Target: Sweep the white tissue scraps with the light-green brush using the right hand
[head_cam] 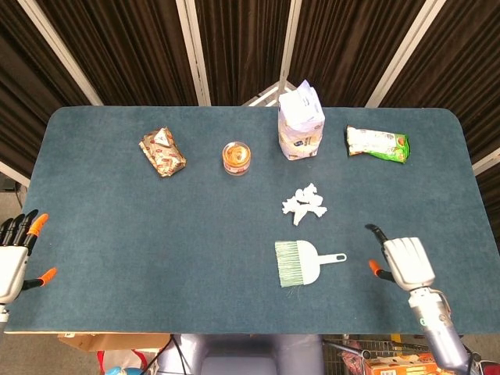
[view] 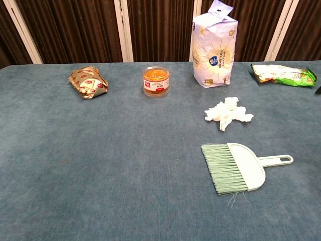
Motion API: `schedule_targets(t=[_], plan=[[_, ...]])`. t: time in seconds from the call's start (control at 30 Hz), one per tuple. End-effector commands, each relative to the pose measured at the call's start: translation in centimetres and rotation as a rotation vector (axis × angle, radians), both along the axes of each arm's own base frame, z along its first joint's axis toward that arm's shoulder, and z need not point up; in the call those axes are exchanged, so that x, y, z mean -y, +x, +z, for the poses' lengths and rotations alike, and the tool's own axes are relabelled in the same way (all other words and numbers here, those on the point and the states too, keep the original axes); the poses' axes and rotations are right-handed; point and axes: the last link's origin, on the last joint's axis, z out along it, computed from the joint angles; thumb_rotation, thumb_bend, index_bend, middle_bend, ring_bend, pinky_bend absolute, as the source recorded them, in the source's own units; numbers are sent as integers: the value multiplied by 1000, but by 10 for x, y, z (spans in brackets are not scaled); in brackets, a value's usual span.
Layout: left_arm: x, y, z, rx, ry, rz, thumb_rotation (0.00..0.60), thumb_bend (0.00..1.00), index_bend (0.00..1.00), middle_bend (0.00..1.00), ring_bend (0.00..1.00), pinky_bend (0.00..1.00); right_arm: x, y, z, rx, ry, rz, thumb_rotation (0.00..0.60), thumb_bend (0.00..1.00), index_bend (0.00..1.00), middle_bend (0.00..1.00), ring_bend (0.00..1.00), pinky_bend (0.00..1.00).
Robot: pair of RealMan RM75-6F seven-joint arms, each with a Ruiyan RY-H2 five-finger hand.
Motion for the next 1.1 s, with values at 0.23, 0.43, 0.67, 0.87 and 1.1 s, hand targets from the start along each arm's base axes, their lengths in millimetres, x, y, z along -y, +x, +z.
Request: schedule_targets(t=[0.23,0.43,0.67,0.87,1.1], plan=[[0,0,0,3,3,-1,600,0,0,0,0,20,16,23,-43,-47,108,14,600,296,389,971,1000,939],[-1,-1,1,6,0,0,600,0,0,0,0,20,17,31,-70,-70,156,7,600,296,419,979,1000,947],[-1,0,1,10,-3,-4,600,0,0,0,0,20,18,37,-91,-72,183,-5,600,296,419,979,1000,947],[0,0,1,12,-5,-8,600,0,0,0,0,20,23,36,-98,-74,174,-28,600,297,419,979,1000,947],[0,0,0,13,-10,-6,600,0,0,0,0,20,27,29,-99,-81,167,-64,600,296,433,979,1000,947]])
